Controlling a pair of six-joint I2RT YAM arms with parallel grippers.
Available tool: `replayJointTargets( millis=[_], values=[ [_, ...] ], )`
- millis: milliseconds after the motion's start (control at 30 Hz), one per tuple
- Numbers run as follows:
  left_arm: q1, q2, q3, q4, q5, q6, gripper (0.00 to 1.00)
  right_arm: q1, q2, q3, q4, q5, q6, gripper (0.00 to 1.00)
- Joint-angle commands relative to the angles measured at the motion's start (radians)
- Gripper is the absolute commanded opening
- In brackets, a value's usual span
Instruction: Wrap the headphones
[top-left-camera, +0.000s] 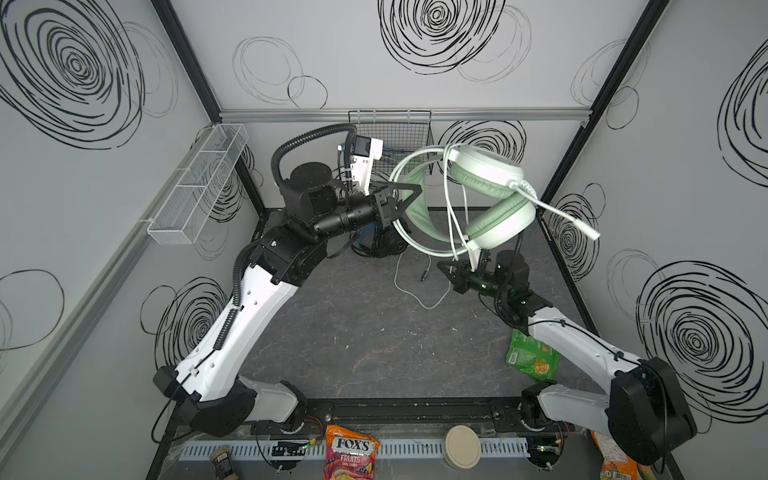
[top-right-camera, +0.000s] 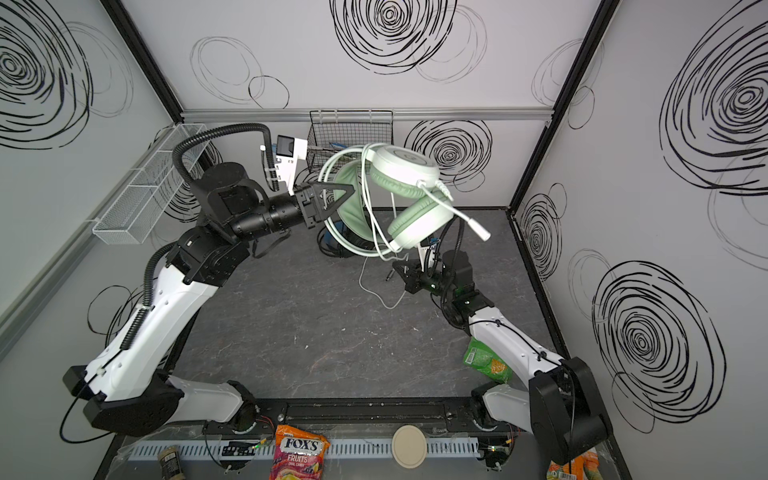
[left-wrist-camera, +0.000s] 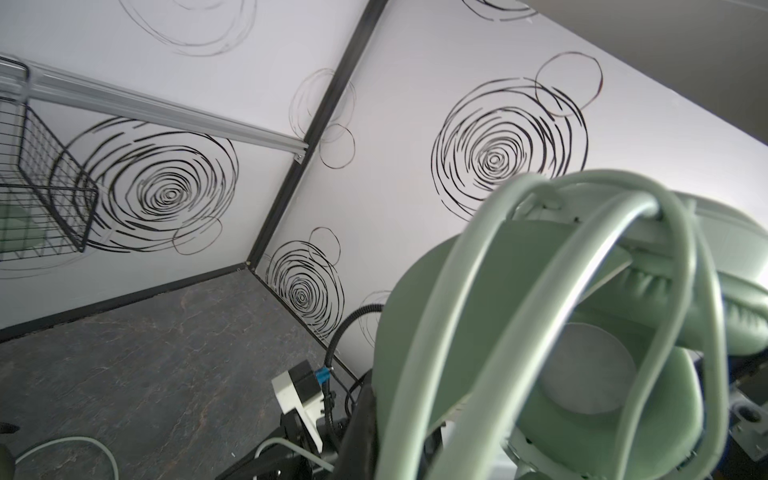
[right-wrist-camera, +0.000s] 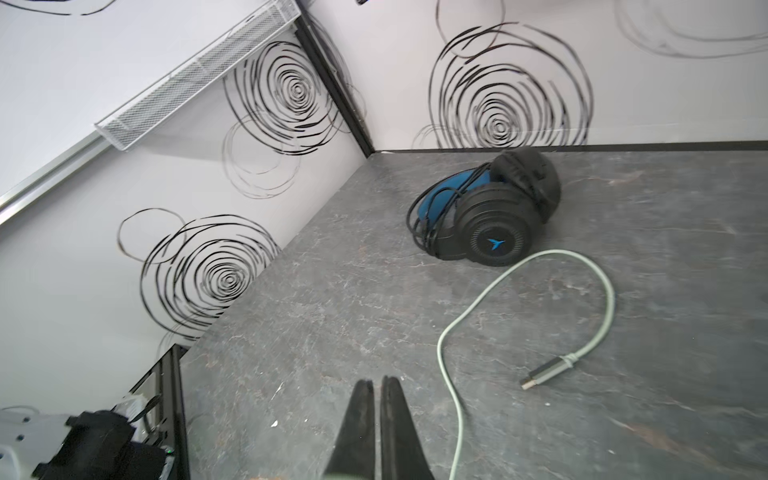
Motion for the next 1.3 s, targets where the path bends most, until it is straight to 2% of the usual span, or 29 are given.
replayJointTargets(
  millis=[0, 67, 167, 333, 500, 633, 800, 1033, 1133, 1200, 1267],
  values=[
    [-0.004, -0.065, -0.063, 0.103, 0.199, 0.053, 0.00, -0.022, -0.026, 0.095, -0.165, 0.063, -0.078, 0.00],
    [-0.008, -0.075, -0.093, 0.073, 0.275, 0.081, 0.00, -0.025, -0.034, 0.151, -0.237, 0.092, -0.125, 0.00],
    [-0.011, -0.074, -0.080, -0.083, 0.289, 0.196, 0.00, -0.044, -0.062, 0.213, -0.314, 0.143, -0.168, 0.00],
    [-0.044, -0.066, -0.051, -0.388, 0.151, 0.423, 0.00, -0.048, -0.101, 0.320, -0.419, 0.257, -0.254, 0.00],
    [-0.086, -0.095, -0.125, -0.462, 0.072, 0.488, 0.00, -0.061, -0.128, 0.413, -0.475, 0.347, -0.323, 0.00],
    [-0.151, -0.075, -0.132, -0.573, -0.074, 0.561, 0.00, -0.062, -0.141, 0.472, -0.508, 0.377, -0.357, 0.00],
    [-0.179, -0.054, -0.171, -0.614, -0.249, 0.578, 0.00, -0.062, -0.200, 0.476, -0.481, 0.410, -0.403, 0.00],
    [-0.233, 0.008, -0.120, -0.623, -0.482, 0.610, 0.00, -0.052, -0.281, 0.471, -0.465, 0.317, -0.510, 0.04],
    [-0.270, 0.052, -0.066, -0.643, -0.565, 0.634, 0.00, -0.036, -0.310, 0.461, -0.467, 0.317, -0.555, 0.06],
    [-0.311, 0.081, -0.040, -0.669, -0.658, 0.657, 0.00, -0.021, -0.315, 0.469, -0.485, 0.342, -0.591, 0.07],
    [-0.360, 0.108, -0.023, -0.689, -0.802, 0.668, 0.00, -0.003, -0.315, 0.481, -0.505, 0.377, -0.630, 0.07]
  ],
)
